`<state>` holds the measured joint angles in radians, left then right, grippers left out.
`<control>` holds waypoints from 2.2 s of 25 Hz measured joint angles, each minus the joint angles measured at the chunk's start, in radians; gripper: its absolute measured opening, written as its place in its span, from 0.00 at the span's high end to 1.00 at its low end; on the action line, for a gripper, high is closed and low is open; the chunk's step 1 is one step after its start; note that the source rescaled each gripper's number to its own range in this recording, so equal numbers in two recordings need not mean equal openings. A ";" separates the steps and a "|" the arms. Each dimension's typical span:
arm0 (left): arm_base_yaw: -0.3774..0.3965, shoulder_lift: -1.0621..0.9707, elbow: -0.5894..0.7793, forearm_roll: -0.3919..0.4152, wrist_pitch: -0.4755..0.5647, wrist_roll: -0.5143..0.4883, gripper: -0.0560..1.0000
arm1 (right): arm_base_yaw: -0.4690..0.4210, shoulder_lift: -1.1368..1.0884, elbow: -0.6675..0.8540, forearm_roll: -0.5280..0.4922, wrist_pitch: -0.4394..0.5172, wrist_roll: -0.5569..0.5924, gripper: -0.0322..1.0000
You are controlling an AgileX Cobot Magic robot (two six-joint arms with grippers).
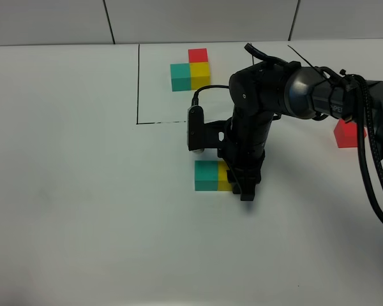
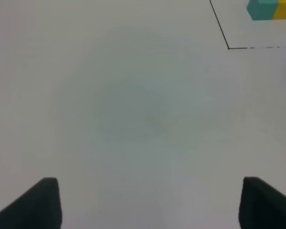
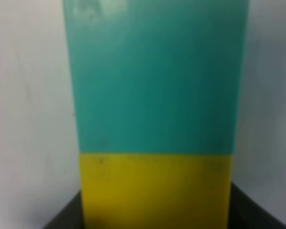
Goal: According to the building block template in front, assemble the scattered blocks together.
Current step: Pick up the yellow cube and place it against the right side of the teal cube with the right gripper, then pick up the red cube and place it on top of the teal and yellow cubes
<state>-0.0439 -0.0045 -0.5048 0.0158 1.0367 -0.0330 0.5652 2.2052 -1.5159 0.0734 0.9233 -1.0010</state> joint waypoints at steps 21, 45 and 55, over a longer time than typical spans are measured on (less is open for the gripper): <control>0.000 0.000 0.000 0.000 0.000 0.000 0.19 | 0.001 0.000 0.000 -0.005 -0.027 -0.005 0.76; 0.000 0.000 0.000 0.000 0.000 0.000 0.19 | -0.229 -0.201 0.012 -0.213 -0.078 0.823 0.00; 0.000 0.000 0.000 0.000 0.000 0.000 0.19 | -0.499 -0.203 0.092 -0.206 -0.089 1.036 0.00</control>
<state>-0.0439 -0.0045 -0.5048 0.0158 1.0367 -0.0330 0.0659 2.0026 -1.4243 -0.1331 0.8339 0.0351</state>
